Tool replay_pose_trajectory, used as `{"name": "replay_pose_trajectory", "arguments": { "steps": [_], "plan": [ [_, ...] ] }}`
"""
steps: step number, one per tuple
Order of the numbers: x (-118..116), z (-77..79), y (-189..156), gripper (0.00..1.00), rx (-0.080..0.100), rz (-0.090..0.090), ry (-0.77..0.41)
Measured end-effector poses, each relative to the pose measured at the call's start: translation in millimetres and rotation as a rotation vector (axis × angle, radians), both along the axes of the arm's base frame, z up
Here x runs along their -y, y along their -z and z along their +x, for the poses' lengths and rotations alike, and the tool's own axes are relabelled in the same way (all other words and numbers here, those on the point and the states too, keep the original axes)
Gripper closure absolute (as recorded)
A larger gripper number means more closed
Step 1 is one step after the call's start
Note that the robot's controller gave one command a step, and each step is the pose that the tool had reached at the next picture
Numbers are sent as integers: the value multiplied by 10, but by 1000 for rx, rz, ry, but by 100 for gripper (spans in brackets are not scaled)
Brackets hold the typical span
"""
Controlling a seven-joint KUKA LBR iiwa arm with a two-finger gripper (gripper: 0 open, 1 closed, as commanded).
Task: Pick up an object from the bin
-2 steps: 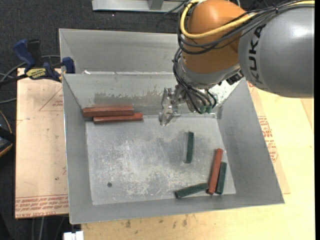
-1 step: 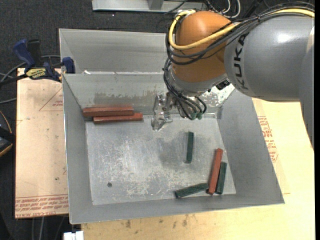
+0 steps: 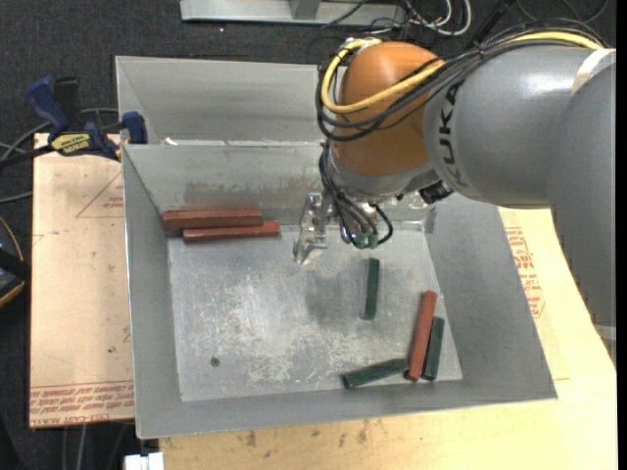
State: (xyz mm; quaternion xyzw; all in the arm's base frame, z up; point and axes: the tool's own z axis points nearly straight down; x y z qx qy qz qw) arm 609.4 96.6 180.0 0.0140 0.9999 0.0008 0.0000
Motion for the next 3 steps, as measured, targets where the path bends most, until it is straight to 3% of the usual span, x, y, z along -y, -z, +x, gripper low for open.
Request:
{"name": "replay_pose_trajectory", "arguments": {
  "steps": [1, 2, 3],
  "plan": [
    [-128, 45, 249, 0, 1, 0, -179],
    [-126, 46, 248, 0, 1, 0, -178],
    [333, 206, 284, 0, 4, 1, -161]
  ]
}}
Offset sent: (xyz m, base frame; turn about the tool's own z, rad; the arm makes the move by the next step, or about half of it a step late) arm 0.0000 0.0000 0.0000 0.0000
